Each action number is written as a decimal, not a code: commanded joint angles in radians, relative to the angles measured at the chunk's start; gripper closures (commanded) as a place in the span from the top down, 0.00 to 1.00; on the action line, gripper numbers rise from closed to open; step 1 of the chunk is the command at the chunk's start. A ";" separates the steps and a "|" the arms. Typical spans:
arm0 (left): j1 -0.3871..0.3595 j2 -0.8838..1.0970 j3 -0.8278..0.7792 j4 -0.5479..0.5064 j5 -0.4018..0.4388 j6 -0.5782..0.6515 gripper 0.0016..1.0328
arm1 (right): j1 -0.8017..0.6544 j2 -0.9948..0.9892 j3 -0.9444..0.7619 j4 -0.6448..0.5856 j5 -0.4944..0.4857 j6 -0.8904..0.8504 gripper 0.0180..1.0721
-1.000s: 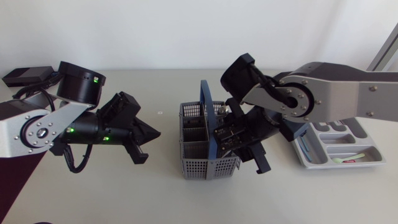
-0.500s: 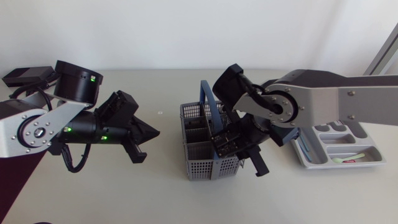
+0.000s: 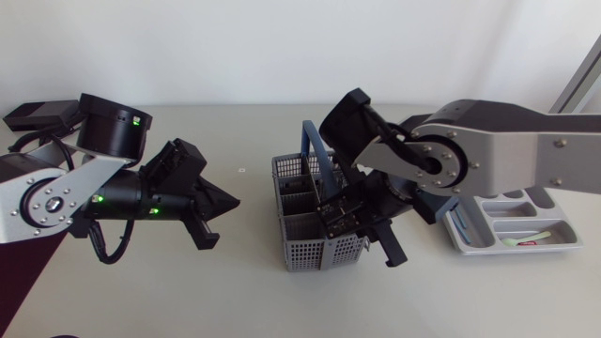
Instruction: Sort the cutlery from the basket into the organizer compartments.
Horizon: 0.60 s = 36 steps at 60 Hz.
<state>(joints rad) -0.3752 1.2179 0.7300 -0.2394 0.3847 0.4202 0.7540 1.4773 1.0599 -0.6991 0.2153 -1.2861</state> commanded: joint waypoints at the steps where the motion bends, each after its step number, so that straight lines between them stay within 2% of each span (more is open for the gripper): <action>1: 0.009 -0.021 -0.017 -0.014 0.006 0.015 0.03 | 0.010 -0.043 -0.032 -0.013 0.010 0.010 0.05; 7: 0.009 -0.052 0.011 -0.054 0.006 0.012 0.03 | 0.010 -0.094 -0.046 -0.013 -0.002 0.042 0.07; 10: 0.007 -0.069 0.029 -0.084 0.006 0.011 0.03 | 0.010 -0.118 -0.061 -0.007 -0.005 0.056 0.13; 16: 0.004 -0.095 0.065 -0.136 0.006 -0.004 0.03 | -0.002 -0.164 -0.084 0.007 -0.019 0.077 0.32; 21: -0.016 -0.115 0.083 -0.169 0.006 -0.012 0.03 | -0.024 -0.187 -0.098 0.035 -0.021 0.099 0.44; 23: -0.030 -0.118 0.083 -0.169 0.005 -0.020 0.03 | -0.035 -0.193 -0.101 0.036 -0.022 0.111 0.46; 29: -0.060 -0.101 0.074 -0.163 -0.010 -0.031 0.03 | -0.073 -0.224 -0.112 0.035 -0.040 0.169 0.43; 32: -0.082 -0.063 0.054 -0.107 -0.047 -0.041 0.03 | -0.101 -0.256 -0.144 0.036 -0.071 0.200 0.25; 36: -0.085 -0.015 0.054 -0.055 -0.064 -0.057 0.03 | -0.119 -0.262 -0.166 0.036 -0.085 0.228 0.10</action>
<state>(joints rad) -0.4515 1.1446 0.7883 -0.3336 0.3359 0.3923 0.6556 1.2308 0.9421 -0.6651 0.1444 -1.1099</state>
